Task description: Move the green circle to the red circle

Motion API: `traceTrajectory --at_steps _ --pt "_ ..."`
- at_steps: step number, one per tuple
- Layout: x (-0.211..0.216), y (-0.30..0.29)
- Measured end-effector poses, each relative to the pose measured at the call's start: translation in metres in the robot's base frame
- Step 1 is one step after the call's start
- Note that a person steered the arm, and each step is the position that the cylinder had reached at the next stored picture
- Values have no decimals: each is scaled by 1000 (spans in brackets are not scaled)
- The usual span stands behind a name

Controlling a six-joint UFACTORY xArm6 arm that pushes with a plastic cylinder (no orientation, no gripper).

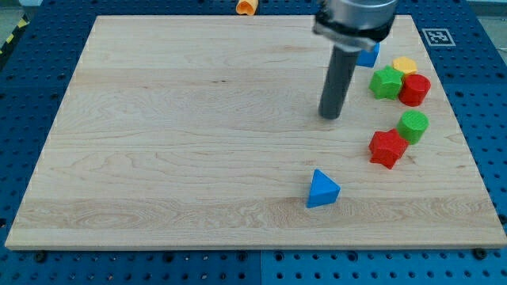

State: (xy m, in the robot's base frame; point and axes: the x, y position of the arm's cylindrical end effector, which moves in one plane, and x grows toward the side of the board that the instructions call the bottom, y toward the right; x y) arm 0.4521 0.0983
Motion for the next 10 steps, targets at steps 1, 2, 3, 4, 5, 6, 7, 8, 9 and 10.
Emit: traceTrajectory --at_steps 1,2,3,4,5,6,7,8,9,10 --pt "89 8" --pt "137 63" --pt "98 134" --pt "50 181" --pt "26 195" --pt "13 195" --pt "41 183" --pt "59 153" --pt "60 108" --pt "65 67"
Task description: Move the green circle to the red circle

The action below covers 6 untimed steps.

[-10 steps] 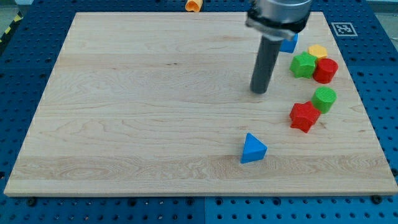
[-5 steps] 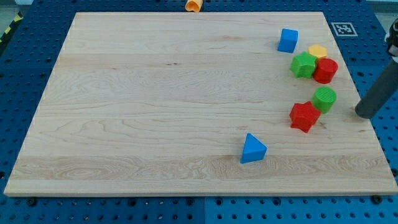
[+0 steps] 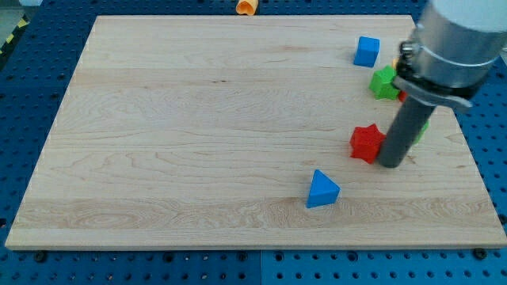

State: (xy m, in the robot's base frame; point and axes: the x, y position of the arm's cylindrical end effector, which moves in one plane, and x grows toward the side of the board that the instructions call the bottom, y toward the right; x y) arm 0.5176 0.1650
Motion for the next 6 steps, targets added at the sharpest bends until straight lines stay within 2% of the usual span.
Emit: traceTrajectory --at_steps 1,2,3,4,5,6 --pt "25 -21" --pt "6 -64" --pt "-8 -20" --pt "25 91" --pt "19 91" --pt "-28 71"
